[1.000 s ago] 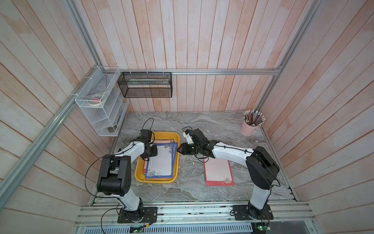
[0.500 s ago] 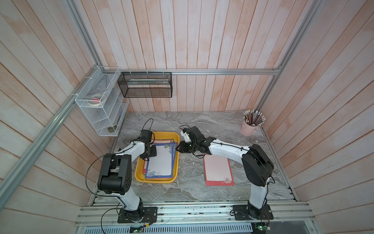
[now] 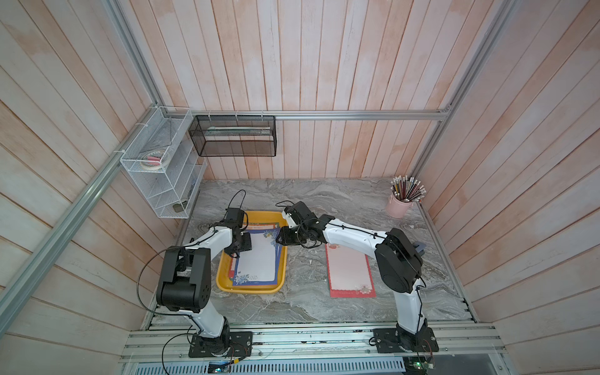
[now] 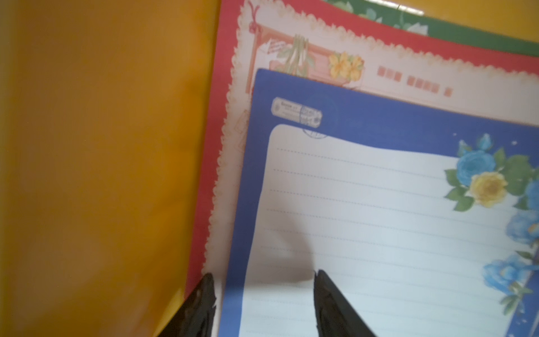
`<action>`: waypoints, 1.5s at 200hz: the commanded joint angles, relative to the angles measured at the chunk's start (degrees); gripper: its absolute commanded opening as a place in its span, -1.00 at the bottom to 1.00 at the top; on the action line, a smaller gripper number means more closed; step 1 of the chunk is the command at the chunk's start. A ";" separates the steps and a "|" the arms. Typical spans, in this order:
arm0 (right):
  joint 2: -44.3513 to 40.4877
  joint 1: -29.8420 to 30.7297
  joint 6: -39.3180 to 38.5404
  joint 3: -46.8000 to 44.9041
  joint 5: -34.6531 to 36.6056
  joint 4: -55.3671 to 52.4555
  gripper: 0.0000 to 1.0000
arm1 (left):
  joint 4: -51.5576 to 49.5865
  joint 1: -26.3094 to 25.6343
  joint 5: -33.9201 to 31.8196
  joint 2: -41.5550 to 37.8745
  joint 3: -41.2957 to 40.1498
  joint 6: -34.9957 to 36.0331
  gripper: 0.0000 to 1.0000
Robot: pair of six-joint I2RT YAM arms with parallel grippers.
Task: Take out the stationery paper from the storage box
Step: Pick up the stationery paper from the storage box.
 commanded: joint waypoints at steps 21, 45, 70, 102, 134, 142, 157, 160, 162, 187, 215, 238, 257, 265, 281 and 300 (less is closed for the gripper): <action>-0.78 -0.50 1.23 -0.33 0.59 -0.88 -0.24 | 0.50 0.42 5.45 1.20 0.30 -0.44 0.01; -1.32 -0.69 1.05 -0.76 0.91 -0.63 -0.24 | 1.36 0.38 6.01 -0.43 -0.16 -0.42 -0.10; -1.67 -0.92 1.27 -1.56 0.87 -0.05 -0.24 | 2.97 0.38 6.83 -3.18 -1.38 -0.59 -0.13; -2.24 -1.29 2.04 -3.39 0.47 1.29 -0.24 | 5.49 0.38 13.49 -7.05 -3.30 -0.59 -0.21; -3.89 -3.13 5.30 -8.30 -1.70 5.69 -0.24 | 7.51 0.21 22.98 -11.41 -5.68 0.15 -0.28; -4.13 -3.54 5.77 -9.20 -2.03 6.24 -0.24 | 7.75 0.20 24.01 -12.12 -6.48 0.20 -0.28; -4.40 -4.01 5.89 -9.84 -2.21 6.58 -0.24 | 8.64 0.20 25.02 -13.29 -8.15 -0.23 -0.29; -4.40 -4.08 5.88 -9.92 -2.21 6.54 -0.24 | 8.79 0.20 25.23 -13.45 -8.47 -0.30 -0.29; -4.40 -4.10 5.81 -10.02 -2.25 6.56 -0.24 | 8.84 0.20 25.44 -13.61 -8.59 -0.37 -0.29; -4.40 -4.36 5.86 -10.56 -2.39 7.19 -0.24 | 9.55 0.21 28.75 -12.92 -8.50 -0.68 -0.38; -4.73 -4.99 7.18 -12.21 -2.73 8.34 -0.24 | 9.93 0.13 32.67 -10.73 -8.40 -1.40 -0.49; -5.69 -5.29 7.46 -13.20 -2.15 8.87 -0.25 | 9.82 -0.07 33.36 -9.85 -8.39 -1.36 -0.59; -6.42 -5.51 7.37 -13.69 -1.68 9.22 -0.25 | 9.91 -0.31 33.67 -9.57 -8.48 -1.13 -0.65; -6.51 -5.59 7.21 -13.62 -1.59 9.12 -0.25 | 9.78 -0.65 33.70 -9.30 -8.38 -1.00 -0.65; -6.51 -5.77 6.83 -13.47 -1.51 9.05 -0.25 | 9.18 -1.46 32.99 -8.27 -8.07 -0.65 -0.59; -6.25 -5.90 6.71 -13.24 -1.94 9.14 -0.25 | 6.91 -2.85 30.23 -6.09 -6.81 0.45 -0.45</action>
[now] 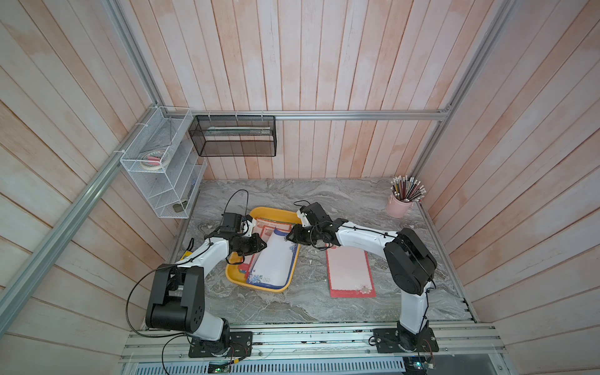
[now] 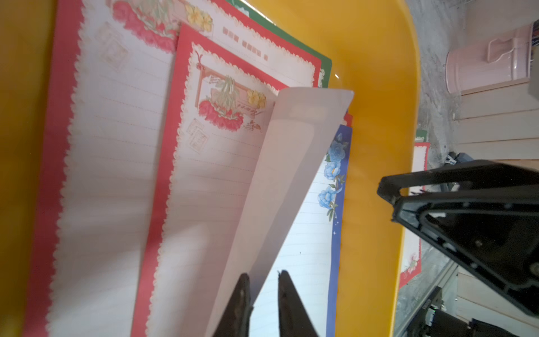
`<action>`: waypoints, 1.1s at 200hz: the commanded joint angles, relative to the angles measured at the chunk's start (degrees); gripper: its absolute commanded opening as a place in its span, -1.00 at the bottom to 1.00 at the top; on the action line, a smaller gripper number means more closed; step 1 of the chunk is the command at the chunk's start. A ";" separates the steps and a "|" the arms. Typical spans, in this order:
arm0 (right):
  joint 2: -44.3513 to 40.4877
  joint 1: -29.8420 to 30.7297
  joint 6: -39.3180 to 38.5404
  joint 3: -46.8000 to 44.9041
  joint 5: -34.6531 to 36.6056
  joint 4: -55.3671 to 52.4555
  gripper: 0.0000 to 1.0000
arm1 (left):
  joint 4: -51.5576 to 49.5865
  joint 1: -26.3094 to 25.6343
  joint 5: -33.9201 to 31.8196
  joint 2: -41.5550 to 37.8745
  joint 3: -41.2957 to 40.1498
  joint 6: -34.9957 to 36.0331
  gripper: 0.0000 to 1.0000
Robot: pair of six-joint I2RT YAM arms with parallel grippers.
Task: Take out the stationery paper from the storage box
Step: Pick up the stationery paper from the storage box.
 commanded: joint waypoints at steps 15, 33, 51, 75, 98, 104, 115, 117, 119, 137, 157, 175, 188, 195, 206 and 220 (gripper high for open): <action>-0.67 -0.53 -0.46 -0.40 0.94 -1.55 -0.25 | -3.11 -2.34 -3.75 4.51 2.19 2.14 -0.37; -0.49 -0.55 -0.35 0.00 0.60 -1.47 -0.25 | -3.80 -2.64 -5.53 6.55 3.53 2.67 -0.32; -0.57 -0.48 -0.30 0.31 0.41 -1.46 -0.25 | -4.28 -2.68 -7.82 8.07 4.91 3.28 -0.28; -1.10 -0.50 -0.56 0.24 0.72 -1.34 -0.25 | -4.08 -2.67 -9.42 9.06 5.80 3.56 -0.19; -1.41 -0.55 -1.09 0.30 1.29 -1.47 -0.25 | -3.66 -2.64 -10.00 9.04 5.80 3.55 -0.16; -1.44 -0.54 -1.22 0.29 1.30 -1.53 -0.25 | -3.69 -2.64 -10.13 9.12 5.72 3.63 -0.17; -1.22 -0.55 -1.49 0.35 1.05 -1.52 -0.25 | -3.68 -2.64 -10.12 9.43 5.60 3.63 -0.16; -1.20 -0.55 -1.52 0.39 0.99 -1.52 -0.25 | -3.62 -2.64 -10.08 9.52 5.62 3.60 -0.16; -1.13 -0.55 -1.55 0.53 0.89 -1.54 -0.25 | -3.65 -2.64 -10.09 9.65 5.60 3.57 -0.17; -0.30 -0.31 -2.79 2.15 1.37 -3.14 -0.26 | -4.31 -2.64 -10.40 11.13 5.93 3.55 -0.17; 0.89 0.55 -6.30 6.42 4.21 -7.24 -0.25 | -4.75 -2.62 -11.05 12.09 6.27 3.49 -0.17; 1.72 0.94 -8.04 9.11 5.56 -8.68 -0.20 | -4.58 -2.63 -11.13 12.10 6.15 3.55 -0.17; 2.52 1.07 -8.95 11.04 6.27 -9.32 -0.18 | -4.74 -2.55 -11.37 12.34 6.23 3.45 -0.17; 3.09 1.12 -9.17 11.98 6.60 -9.53 -0.16 | -4.75 -2.59 -11.25 12.51 6.22 3.44 -0.17; 4.36 1.12 -9.18 13.94 6.58 -9.96 -0.14 | -4.83 -2.62 -11.06 12.62 6.20 3.46 -0.17; 6.38 1.29 -9.60 16.98 6.52 -10.58 -0.13 | -4.84 -2.62 -11.21 12.58 6.13 3.47 -0.17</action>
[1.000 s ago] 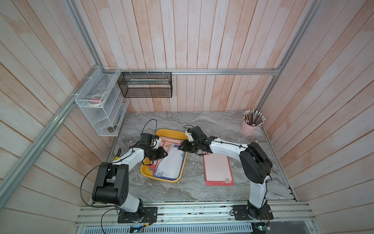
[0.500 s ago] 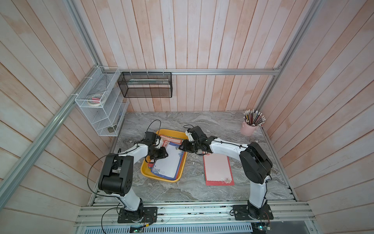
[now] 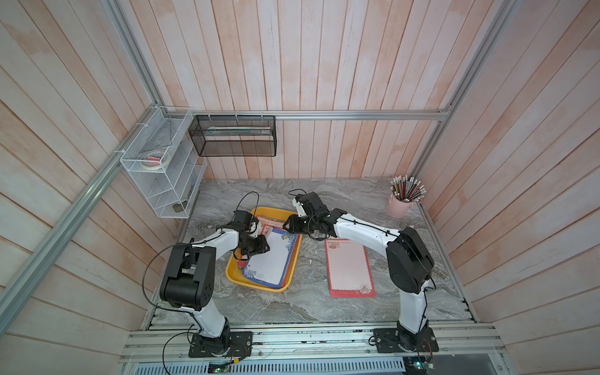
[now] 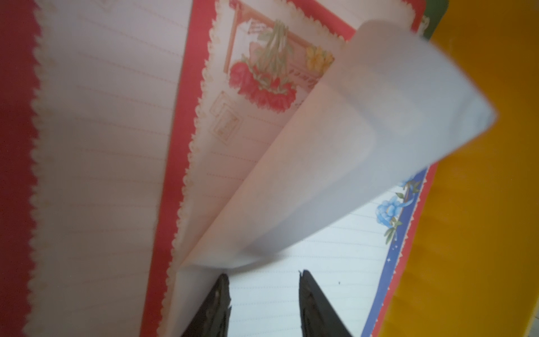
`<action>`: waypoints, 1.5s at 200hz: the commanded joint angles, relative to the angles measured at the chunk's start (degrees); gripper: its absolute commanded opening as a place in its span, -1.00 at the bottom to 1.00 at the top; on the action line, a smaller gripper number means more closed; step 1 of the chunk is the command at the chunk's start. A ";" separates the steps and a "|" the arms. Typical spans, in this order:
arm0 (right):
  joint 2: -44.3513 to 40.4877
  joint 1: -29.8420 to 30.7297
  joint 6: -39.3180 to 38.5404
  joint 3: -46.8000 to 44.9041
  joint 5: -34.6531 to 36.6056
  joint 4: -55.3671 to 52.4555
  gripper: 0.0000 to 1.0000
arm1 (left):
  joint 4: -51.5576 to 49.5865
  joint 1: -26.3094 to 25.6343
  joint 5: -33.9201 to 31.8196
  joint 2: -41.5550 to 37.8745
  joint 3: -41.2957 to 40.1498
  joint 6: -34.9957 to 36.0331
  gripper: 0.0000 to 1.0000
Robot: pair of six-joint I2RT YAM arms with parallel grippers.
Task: Take out the stationery paper from the storage box
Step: Pick up the stationery paper from the storage box.
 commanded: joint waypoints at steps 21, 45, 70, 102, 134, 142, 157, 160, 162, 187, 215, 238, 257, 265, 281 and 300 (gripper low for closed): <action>8.13 0.77 -1.95 9.62 1.62 -4.19 -0.09 | -0.75 0.05 -2.89 2.26 -0.05 0.96 -0.17; 13.26 0.91 -0.29 15.17 0.09 -4.82 -0.06 | -0.91 -0.06 -2.90 2.51 -0.23 1.05 -0.17; 17.04 1.26 1.34 19.00 -1.64 -4.69 -0.06 | -0.83 -0.02 -2.95 2.44 -0.36 1.08 -0.17; 20.31 1.61 3.28 21.65 -4.49 -4.31 -0.07 | -0.66 -0.02 -2.84 2.48 -0.32 0.92 -0.17; 21.68 1.78 4.74 22.37 -6.68 -3.18 -0.17 | -0.62 -0.06 -2.81 2.53 -0.25 0.93 -0.17; 21.97 1.86 5.12 22.36 -7.00 -3.00 -0.21 | -0.57 -0.06 -2.75 2.53 -0.27 0.93 -0.17; 22.33 1.92 5.52 22.24 -7.90 -2.57 -0.34 | -0.55 -0.10 -2.70 2.37 -0.24 0.86 -0.17; 22.41 1.88 5.61 22.18 -8.05 -2.48 -0.36 | -0.50 -0.10 -2.70 2.28 -0.23 0.89 -0.17; 22.52 1.83 5.64 22.16 -8.14 -2.40 -0.38 | -0.49 -0.10 -2.70 2.20 -0.27 0.87 -0.17; 22.81 1.84 6.13 22.06 -8.92 -2.04 -0.71 | -0.12 -0.27 -3.03 0.77 -0.28 1.06 -0.15; 22.29 1.72 6.23 21.07 -8.72 -1.25 -1.00 | 2.70 -0.45 -4.89 -5.06 -1.57 1.74 0.06; 21.71 1.70 6.30 19.99 -8.81 -0.35 -1.00 | 6.85 -0.45 -6.30 -12.62 -4.29 2.48 0.18; 21.61 1.59 6.43 19.60 -9.19 -0.28 -1.00 | 10.94 -0.48 -8.44 -18.51 -7.05 2.92 0.29; 21.46 1.61 6.56 19.53 -9.39 -0.29 -1.00 | 12.92 -0.59 -9.61 -20.45 -8.28 3.16 0.34; 21.29 1.61 7.06 19.21 -9.90 0.12 -1.00 | 16.52 -0.55 -10.77 -21.95 -10.28 3.63 0.45; 21.20 1.61 7.69 18.98 -10.45 0.66 -1.00 | 15.47 -0.90 -10.45 -18.98 -9.36 4.69 0.45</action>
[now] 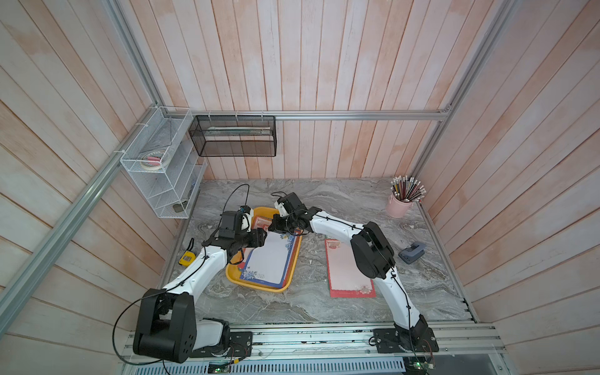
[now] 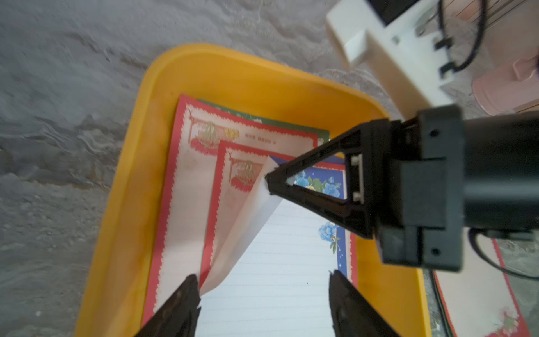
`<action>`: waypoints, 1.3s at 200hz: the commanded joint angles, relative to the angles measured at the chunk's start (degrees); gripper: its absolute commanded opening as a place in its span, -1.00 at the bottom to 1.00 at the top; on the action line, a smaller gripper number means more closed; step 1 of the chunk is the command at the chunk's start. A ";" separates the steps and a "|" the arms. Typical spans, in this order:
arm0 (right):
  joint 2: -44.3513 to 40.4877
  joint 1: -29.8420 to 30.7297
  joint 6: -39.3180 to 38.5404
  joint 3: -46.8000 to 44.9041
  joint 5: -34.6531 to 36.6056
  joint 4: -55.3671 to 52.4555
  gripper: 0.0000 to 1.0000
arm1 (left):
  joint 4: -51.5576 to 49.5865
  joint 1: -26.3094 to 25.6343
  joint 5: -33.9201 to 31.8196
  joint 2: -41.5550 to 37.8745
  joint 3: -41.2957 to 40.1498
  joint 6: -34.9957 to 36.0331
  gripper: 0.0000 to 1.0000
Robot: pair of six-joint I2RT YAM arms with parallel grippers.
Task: Take out the stationery paper from the storage box
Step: Pick up the stationery paper from the storage box.
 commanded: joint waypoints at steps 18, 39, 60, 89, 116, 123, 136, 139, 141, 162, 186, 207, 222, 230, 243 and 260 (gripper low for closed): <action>0.19 -0.04 1.30 -0.79 -1.87 0.95 -1.00 | 0.74 -0.69 -2.52 7.43 0.99 2.76 0.40; -0.14 -0.05 1.66 -1.18 -2.11 1.41 -1.00 | 0.47 -0.61 -1.30 10.50 1.90 3.23 0.30; -0.55 -0.19 2.12 -1.33 -2.55 1.72 -1.00 | 0.23 -0.64 -1.59 12.43 2.46 4.33 0.24; -1.45 -0.31 2.44 -2.93 -2.76 3.03 -1.00 | 0.16 -0.64 -0.94 13.95 2.51 4.66 0.05; -2.20 -0.54 3.04 -4.24 -3.65 4.04 -1.00 | -0.66 -0.73 -2.20 15.14 3.04 4.92 -0.21; -2.53 -0.49 3.20 -4.61 -3.78 4.33 -1.00 | -0.81 -0.91 -2.75 15.21 3.02 4.90 -0.25; -3.23 -0.54 3.61 -5.39 -4.08 5.00 -1.00 | -0.96 -1.13 -3.76 15.43 3.13 4.95 -0.28; -3.40 -0.54 3.66 -5.55 -4.14 5.20 -1.00 | -0.95 -1.17 -3.86 15.40 3.13 4.98 -0.28; -3.45 -0.55 3.69 -5.59 -4.15 5.22 -1.00 | -0.99 -1.21 -3.90 15.42 3.02 5.00 -0.28; -4.67 -0.58 4.42 -6.50 -4.59 6.31 -1.00 | -1.29 -2.07 -4.66 15.57 3.00 5.27 -0.20; -5.80 -0.67 5.18 -7.31 -5.02 7.39 -1.00 | -1.29 -3.37 -5.88 15.53 2.67 6.60 -0.21; -6.39 -0.67 5.28 -7.63 -4.88 7.67 -1.00 | -1.98 -4.07 -7.30 15.92 2.95 7.09 -0.22; -6.73 -0.67 5.39 -7.91 -4.94 7.72 -1.00 | -2.31 -4.46 -8.26 15.80 2.95 7.21 -0.11; -6.80 -0.73 5.39 -8.00 -4.92 7.71 -1.00 | -2.48 -4.78 -8.80 15.59 2.91 7.27 -0.02; -6.85 -0.76 5.36 -8.19 -4.86 7.77 -1.00 | -2.60 -5.22 -9.59 14.88 2.57 7.69 0.02; -7.05 -0.76 5.59 -8.56 -4.91 7.90 -1.00 | -2.30 -5.45 -10.13 13.82 1.93 7.90 -0.17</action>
